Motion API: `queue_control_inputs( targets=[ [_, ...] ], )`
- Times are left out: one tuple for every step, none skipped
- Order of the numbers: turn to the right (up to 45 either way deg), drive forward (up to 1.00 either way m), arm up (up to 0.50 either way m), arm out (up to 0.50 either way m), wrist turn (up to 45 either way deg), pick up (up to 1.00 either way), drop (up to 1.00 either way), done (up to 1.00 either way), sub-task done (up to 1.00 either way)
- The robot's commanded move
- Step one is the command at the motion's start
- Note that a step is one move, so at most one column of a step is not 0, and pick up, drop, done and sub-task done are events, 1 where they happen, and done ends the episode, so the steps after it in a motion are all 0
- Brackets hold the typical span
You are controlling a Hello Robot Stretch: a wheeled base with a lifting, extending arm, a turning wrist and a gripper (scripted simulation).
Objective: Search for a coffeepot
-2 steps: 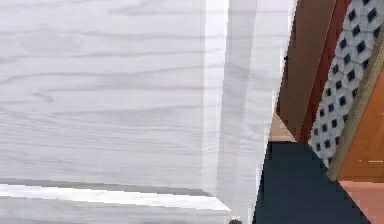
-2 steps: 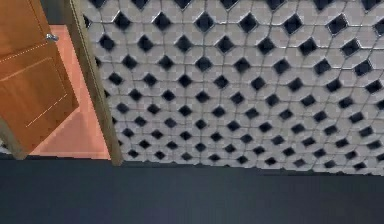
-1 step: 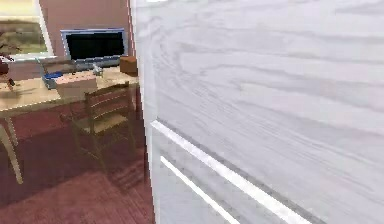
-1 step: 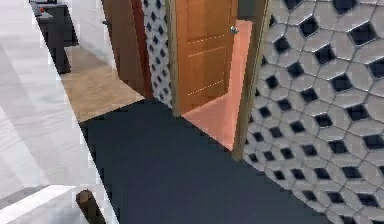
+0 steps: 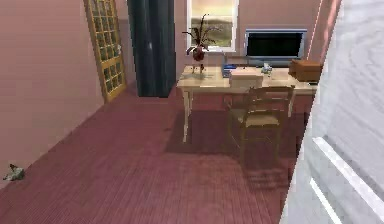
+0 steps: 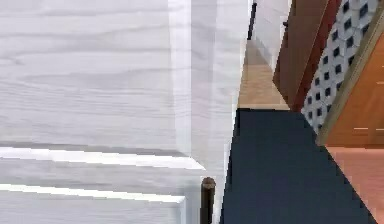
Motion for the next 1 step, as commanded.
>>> queue_control_inputs(
  targets=[
    [-45.0, 0.0, 0.0, 0.0, 0.0, 0.0, 0.0, 0.0, 0.0]
  ],
)
